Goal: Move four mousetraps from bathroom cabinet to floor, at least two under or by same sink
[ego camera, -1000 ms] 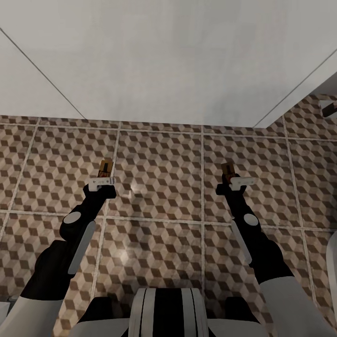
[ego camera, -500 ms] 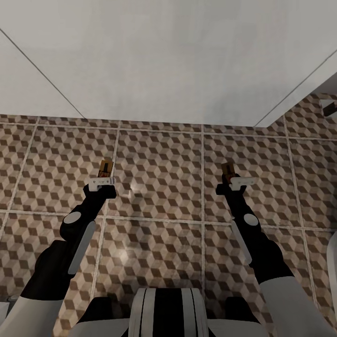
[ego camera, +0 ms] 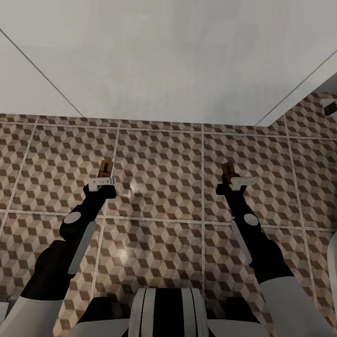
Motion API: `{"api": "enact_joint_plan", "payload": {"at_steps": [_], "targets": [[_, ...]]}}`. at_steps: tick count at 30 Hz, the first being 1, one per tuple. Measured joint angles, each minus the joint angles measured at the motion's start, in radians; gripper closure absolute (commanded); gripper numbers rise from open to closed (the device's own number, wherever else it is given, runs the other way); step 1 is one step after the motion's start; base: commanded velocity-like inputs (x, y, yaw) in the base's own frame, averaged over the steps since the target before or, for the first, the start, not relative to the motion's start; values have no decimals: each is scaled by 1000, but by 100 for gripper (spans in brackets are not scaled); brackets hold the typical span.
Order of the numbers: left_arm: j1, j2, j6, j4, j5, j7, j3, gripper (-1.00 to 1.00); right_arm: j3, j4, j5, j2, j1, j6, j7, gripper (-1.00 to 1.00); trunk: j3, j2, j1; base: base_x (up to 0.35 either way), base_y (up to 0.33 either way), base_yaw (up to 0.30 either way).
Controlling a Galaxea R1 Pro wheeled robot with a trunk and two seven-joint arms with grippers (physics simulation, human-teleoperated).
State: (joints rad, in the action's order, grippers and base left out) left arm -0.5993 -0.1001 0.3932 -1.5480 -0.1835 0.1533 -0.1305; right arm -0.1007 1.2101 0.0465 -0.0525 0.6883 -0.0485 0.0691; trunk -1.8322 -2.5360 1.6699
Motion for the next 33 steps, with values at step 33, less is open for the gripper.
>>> {"api": "enact_joint_plan", "payload": {"at_steps": [33], "targets": [[0, 20, -2, 0, 1, 0, 3, 100, 6, 75, -15, -32, 2, 7, 1, 100, 0, -8, 15, 0, 0, 0]]}}
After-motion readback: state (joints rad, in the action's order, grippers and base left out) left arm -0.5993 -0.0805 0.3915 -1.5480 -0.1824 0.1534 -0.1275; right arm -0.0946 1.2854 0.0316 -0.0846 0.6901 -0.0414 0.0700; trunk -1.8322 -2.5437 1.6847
